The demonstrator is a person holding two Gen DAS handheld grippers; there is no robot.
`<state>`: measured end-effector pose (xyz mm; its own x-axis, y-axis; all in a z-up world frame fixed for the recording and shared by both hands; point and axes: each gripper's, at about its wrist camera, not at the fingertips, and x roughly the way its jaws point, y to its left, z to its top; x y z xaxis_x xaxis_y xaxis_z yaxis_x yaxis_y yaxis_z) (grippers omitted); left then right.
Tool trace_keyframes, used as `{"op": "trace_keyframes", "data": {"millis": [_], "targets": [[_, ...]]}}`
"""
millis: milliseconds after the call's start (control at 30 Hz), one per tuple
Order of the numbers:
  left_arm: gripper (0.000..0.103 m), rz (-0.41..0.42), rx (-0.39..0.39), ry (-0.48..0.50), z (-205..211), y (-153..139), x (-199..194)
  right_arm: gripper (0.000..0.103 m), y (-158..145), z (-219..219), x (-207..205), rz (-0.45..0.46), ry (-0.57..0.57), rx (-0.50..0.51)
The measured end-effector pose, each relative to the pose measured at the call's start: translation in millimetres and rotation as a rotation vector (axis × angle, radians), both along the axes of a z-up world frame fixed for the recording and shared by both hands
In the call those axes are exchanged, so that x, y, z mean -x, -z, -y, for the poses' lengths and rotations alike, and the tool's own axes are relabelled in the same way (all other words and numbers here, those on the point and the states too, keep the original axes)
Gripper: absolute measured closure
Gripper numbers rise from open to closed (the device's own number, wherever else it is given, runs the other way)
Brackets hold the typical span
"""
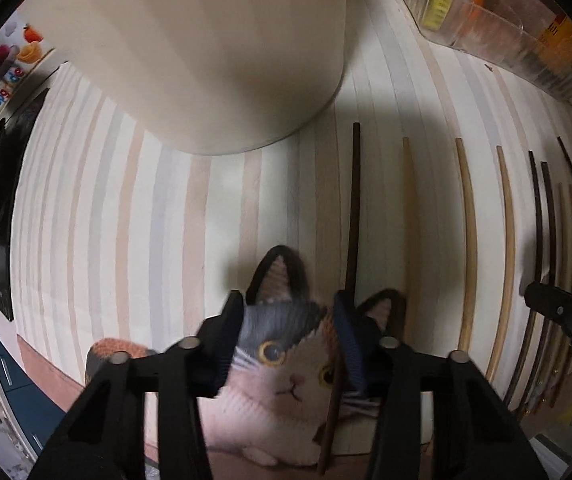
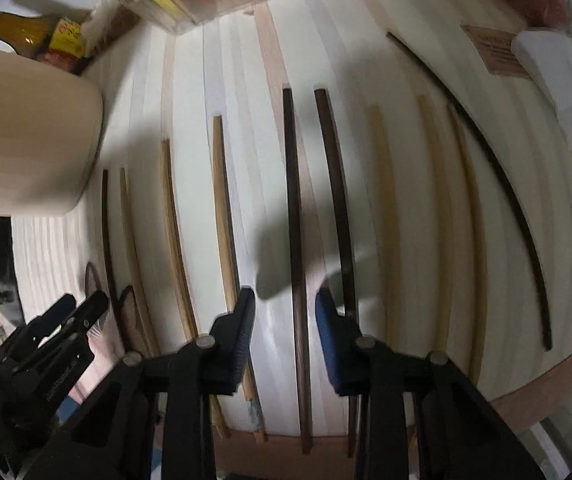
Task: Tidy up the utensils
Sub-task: 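Close the left tool on a dark chopstick while the right tool grasps another dark chopstick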
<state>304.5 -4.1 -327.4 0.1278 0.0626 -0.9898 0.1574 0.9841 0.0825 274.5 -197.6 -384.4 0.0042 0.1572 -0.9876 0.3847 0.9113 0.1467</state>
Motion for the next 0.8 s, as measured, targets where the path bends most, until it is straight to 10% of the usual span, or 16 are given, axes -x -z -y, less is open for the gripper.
{"op": "trace_keyframes", "data": {"millis": [167, 800], "targets": [[0.097, 0.011, 0.015, 0.009, -2, 4, -2, 0.097, -1, -13, -10, -0.043, -0.049, 0.103], [0.096, -0.055, 0.139, -0.149, -72, 25, 58, 0.097, -19, -53, 40, -0.130, -0.205, 0.113]]}}
